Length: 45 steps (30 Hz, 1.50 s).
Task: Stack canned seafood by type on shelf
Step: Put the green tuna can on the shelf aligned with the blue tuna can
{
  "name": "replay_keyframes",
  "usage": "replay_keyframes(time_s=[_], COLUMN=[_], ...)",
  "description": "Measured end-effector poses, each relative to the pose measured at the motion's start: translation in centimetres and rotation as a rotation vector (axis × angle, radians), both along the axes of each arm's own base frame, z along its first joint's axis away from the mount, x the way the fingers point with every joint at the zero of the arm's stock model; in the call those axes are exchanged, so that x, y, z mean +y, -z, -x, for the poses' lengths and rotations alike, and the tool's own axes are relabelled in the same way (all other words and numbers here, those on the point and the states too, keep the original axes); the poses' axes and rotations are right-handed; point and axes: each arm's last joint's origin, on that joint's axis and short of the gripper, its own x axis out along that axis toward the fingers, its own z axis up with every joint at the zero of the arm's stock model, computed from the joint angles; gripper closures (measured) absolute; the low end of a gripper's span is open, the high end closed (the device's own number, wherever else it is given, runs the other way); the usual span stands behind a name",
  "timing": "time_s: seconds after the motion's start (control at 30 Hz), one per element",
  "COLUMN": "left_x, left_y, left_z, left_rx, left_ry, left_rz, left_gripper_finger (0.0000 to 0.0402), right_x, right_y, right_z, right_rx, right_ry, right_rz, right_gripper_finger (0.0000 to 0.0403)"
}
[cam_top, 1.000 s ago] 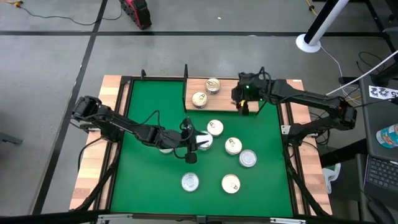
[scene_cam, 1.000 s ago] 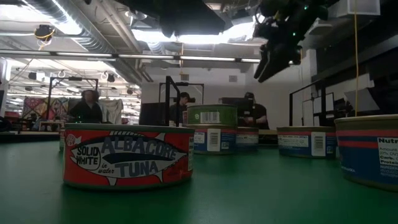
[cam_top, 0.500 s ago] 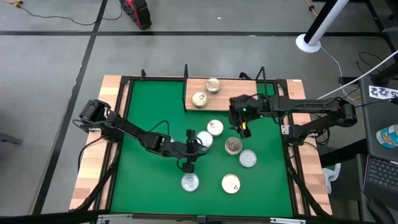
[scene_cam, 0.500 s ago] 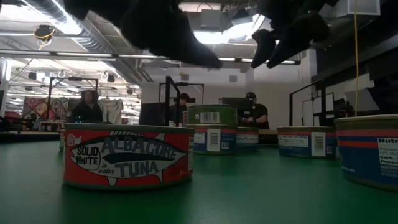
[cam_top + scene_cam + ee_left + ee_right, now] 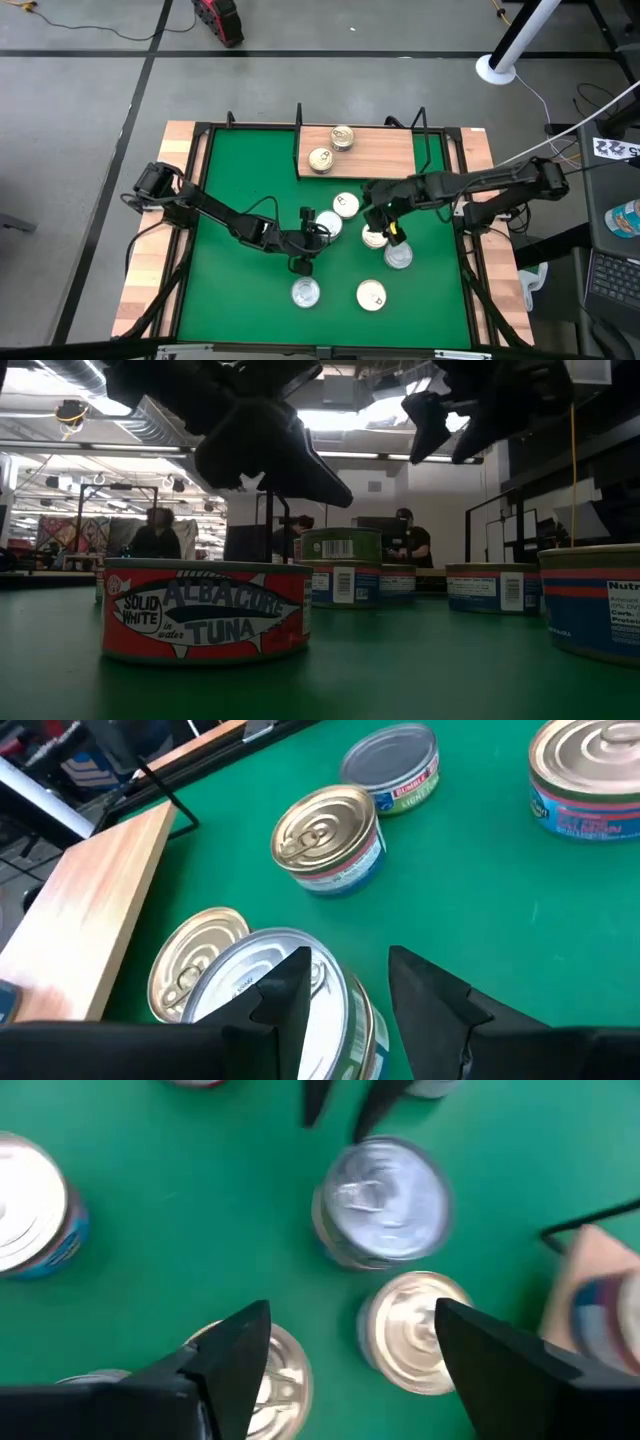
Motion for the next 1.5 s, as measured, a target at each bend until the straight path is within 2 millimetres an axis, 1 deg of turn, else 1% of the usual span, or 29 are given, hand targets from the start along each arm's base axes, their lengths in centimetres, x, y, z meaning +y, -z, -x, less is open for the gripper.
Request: replay_keyframes(time_s=[0.1,0.3,0.53,0.77,0.87,1.03,1.3,1.5], left_x=[0.1,0.1,0.4,0.6,0.7,0.7,0.7,0.7], left_y=[0.6,1.2,1.7,2.4,2.4,2.4,2.3,2.3], left_z=[0.2,0.2,0.3,-0.1,0.0,0.0,-0.1,-0.1], left_rx=[0.055,0.075,0.111,0.131,0.141,0.147,0.132,0.117], left_ry=[-0.002,-0.011,-0.033,-0.017,-0.014,-0.009,-0.023,-0.034], left_rz=[-0.014,-0.027,-0.051,-0.119,-0.149,-0.188,-0.173,-0.155], left_gripper_finger=[0.0271,0.0271,0.0271,0.0274,0.0289,0.0332,0.0394,0.0397], right_x=[1.0,2.3,2.4,2.5,2.5,2.5,2.5,2.6], right_y=[1.1,2.8,3.8,4.5,5.0,5.6,5.6,5.5], right_z=[-0.7,-2.3,-3.8,-4.6,-4.9,-5.1,-5.2,-5.6], right_rx=[0.034,0.025,-0.023,-0.047,-0.035,-0.021,-0.033,-0.062], right_ry=[-0.026,-0.033,-0.012,0.001,0.0,0.004,-0.011,-0.027], right_rz=[0.021,0.077,0.092,0.104,0.107,0.116,0.146,0.158], right_gripper_finger=[0.0123,0.0123,0.0123,0.0123,0.0123,0.0123,0.0123,0.0123])
